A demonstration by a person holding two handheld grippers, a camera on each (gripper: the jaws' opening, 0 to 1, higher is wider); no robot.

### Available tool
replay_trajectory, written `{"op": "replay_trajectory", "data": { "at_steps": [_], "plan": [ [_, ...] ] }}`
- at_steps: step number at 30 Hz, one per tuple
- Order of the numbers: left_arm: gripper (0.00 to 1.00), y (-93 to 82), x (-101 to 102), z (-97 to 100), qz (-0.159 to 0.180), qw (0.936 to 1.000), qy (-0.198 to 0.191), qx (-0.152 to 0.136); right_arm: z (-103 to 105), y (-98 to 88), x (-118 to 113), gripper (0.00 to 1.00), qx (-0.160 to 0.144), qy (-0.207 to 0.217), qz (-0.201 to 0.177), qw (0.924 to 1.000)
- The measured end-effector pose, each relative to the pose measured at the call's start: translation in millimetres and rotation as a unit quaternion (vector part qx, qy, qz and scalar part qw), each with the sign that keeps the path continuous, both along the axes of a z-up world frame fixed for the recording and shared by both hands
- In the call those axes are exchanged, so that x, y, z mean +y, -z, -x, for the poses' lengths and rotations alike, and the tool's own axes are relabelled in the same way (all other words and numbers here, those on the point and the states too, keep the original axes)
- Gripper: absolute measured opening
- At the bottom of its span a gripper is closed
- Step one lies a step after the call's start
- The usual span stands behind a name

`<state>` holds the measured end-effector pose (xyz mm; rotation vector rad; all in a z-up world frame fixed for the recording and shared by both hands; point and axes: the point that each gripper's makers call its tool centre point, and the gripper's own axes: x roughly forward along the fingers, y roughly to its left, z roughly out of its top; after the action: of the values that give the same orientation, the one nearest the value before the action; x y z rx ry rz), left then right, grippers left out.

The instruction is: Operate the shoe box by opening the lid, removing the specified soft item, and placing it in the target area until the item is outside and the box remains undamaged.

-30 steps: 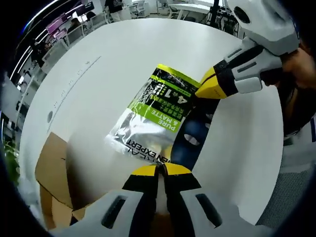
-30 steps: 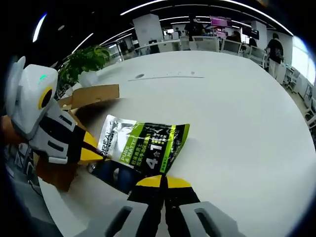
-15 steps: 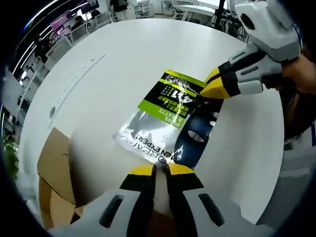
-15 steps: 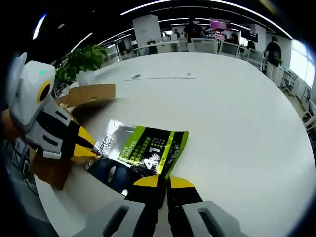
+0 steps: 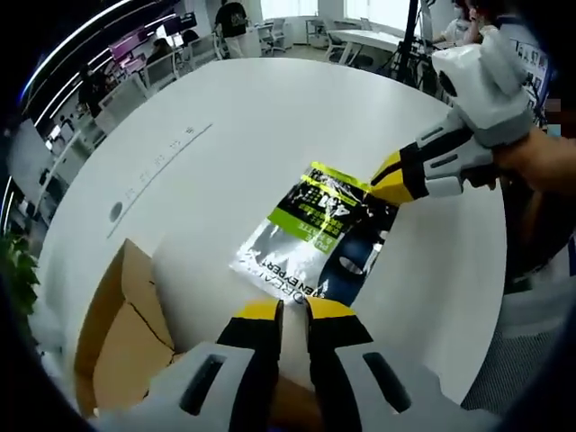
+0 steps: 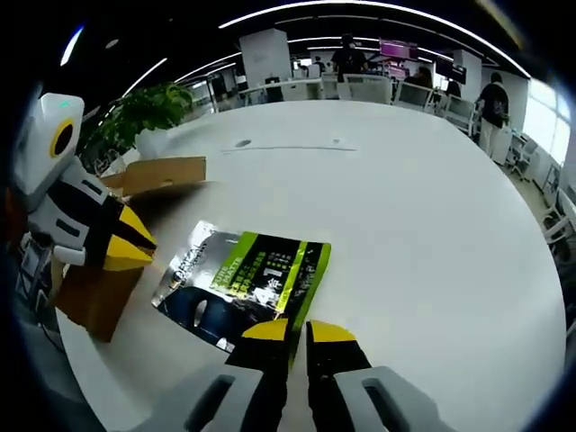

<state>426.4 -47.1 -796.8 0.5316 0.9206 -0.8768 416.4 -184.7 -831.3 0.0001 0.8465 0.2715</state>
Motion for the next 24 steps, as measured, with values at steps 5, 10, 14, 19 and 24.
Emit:
{"op": "replay_trajectory", "data": {
  "at_steps": [5,10,14,19,24],
  "plan": [
    [0.10,-11.7,0.0,1.7,0.023,0.9996,-0.014,0.001,2.1,-13.0,1.3,0.03,-0.014,0.004,-0.005,0.9999],
    [0.12,-18.5,4.3,5.4,0.039,0.9989,-0.027,0.005,4.5,-24.0,3.9,0.08,-0.026,0.000,-0.009,0.9996],
    [0.14,-27.7,8.6,7.4,0.057,0.9975,-0.041,0.007,7.5,-33.4,6.7,0.13,-0.030,-0.001,-0.016,0.9994],
    [0.17,-37.3,13.1,9.4,0.076,0.9956,-0.053,0.007,9.7,-46.7,15.2,0.19,-0.041,-0.010,-0.026,0.9988],
    [0.20,-44.5,22.1,14.4,0.088,0.9942,-0.061,0.004,13.0,-59.1,26.3,0.23,-0.054,-0.026,-0.028,0.9978]
  ]
}}
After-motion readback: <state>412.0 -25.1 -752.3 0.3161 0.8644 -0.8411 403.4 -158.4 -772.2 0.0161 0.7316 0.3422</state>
